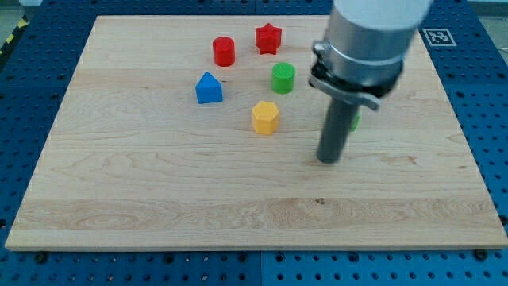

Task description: Push the yellow hexagon to the left of the blue triangle

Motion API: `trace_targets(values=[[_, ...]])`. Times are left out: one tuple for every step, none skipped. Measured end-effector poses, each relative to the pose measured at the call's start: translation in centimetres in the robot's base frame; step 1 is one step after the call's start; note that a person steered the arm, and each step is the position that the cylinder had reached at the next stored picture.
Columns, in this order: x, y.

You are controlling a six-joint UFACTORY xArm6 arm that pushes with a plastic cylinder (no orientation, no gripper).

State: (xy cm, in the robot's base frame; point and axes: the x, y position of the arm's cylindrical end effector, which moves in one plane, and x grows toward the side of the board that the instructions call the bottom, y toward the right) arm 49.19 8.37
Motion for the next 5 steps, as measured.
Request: trace_targets(values=[[-1.9, -4.4], [-2.1, -4.5], [-2.7, -4.6], [-2.7, -5.0], [-3.2, -5.0]])
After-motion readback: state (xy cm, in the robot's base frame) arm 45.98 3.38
